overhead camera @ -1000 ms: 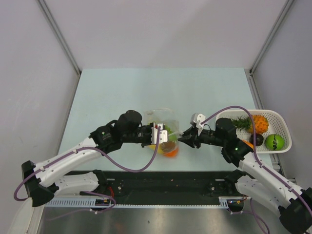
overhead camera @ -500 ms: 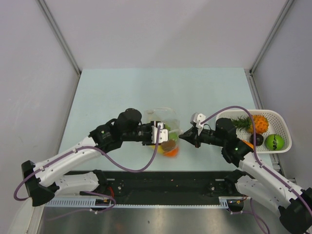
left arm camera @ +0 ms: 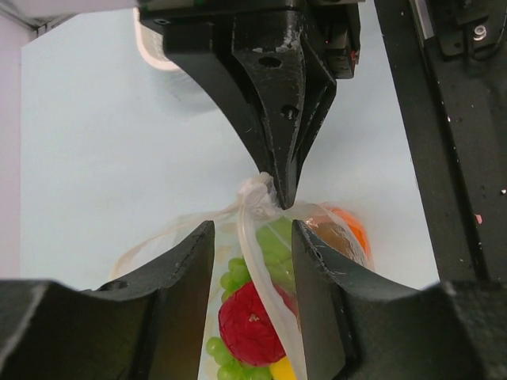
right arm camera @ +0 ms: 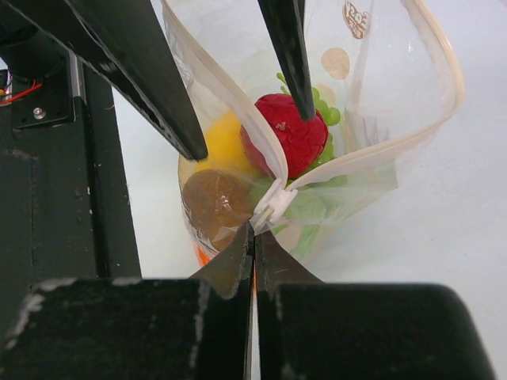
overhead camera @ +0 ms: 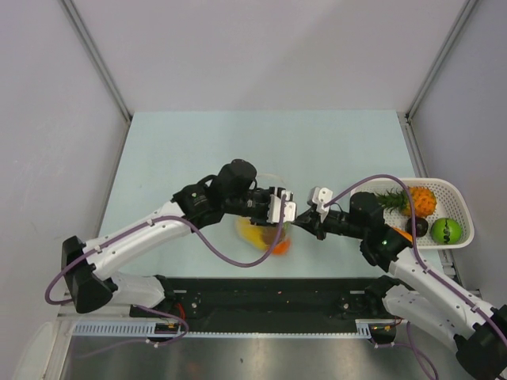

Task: Place the food in the zip-top bag and seal the zipper
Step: Zip the zipper food storage bag at the center of the board.

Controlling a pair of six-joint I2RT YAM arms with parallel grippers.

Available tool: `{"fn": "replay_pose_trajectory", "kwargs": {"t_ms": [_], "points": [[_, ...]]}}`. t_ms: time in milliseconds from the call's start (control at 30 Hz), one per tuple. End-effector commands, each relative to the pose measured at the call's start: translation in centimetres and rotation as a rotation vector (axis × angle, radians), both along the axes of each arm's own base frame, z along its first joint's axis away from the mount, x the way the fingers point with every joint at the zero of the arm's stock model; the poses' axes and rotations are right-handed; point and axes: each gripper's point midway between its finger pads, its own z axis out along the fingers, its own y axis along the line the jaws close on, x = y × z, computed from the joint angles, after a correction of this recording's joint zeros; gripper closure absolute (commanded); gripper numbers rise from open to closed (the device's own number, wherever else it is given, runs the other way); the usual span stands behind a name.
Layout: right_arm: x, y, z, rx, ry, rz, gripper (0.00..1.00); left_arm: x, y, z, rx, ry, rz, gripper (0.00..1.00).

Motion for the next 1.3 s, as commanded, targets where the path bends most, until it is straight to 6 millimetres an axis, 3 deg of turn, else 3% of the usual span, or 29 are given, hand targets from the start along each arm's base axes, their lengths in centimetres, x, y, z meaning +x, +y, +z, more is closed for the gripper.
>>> {"fn": "replay_pose_trajectory", "kwargs": {"t_ms": [0,333,567,667,700,800,900,1167,1267], "points": [[0.3,0.4,3.3,0.033,-0.115,0.01,1.0,-0.9,-1.3,1.2,-0.032,-0.03,-0.094,0.52],[0.2,0.7,3.1,0.014,-0.132,0.026,1.0,-0.7,-2.5,0.9,-0.048,-0.081,-0.134,0.51],[0.2,0.7,3.2,0.011,-0.144,0.027,1.0,-0.3,-3.0,-0.5,-0.01,-0.098,-0.159,0.54],[0.2,0.6,3.4,0.01,-0.155,0.025,1.0,-0.2,-2.9,-1.4,0.023,-0.108,-0.171,0.62],[0.2,0.6,3.4,0.009,-0.16,0.024,1.0,-0.1,-2.8,-1.7,0.03,-0.114,-0.172,0.71],[0.0,0.4,2.9,-0.006,-0.15,0.023,1.0,0.3,-2.5,-1.9,0.036,-0.125,-0.161,0.83],[-0.1,0.1,2.6,-0.016,-0.146,0.017,1.0,0.9,-2.2,-2.0,0.041,-0.136,-0.145,0.88],[-0.5,-0.5,2.6,-0.023,-0.17,0.01,1.0,2.2,-1.0,-2.1,0.051,-0.141,-0.11,0.87],[-0.5,-0.5,2.7,-0.024,-0.163,0.01,1.0,2.0,-1.1,-2.1,0.046,-0.135,-0.119,0.94]]}}
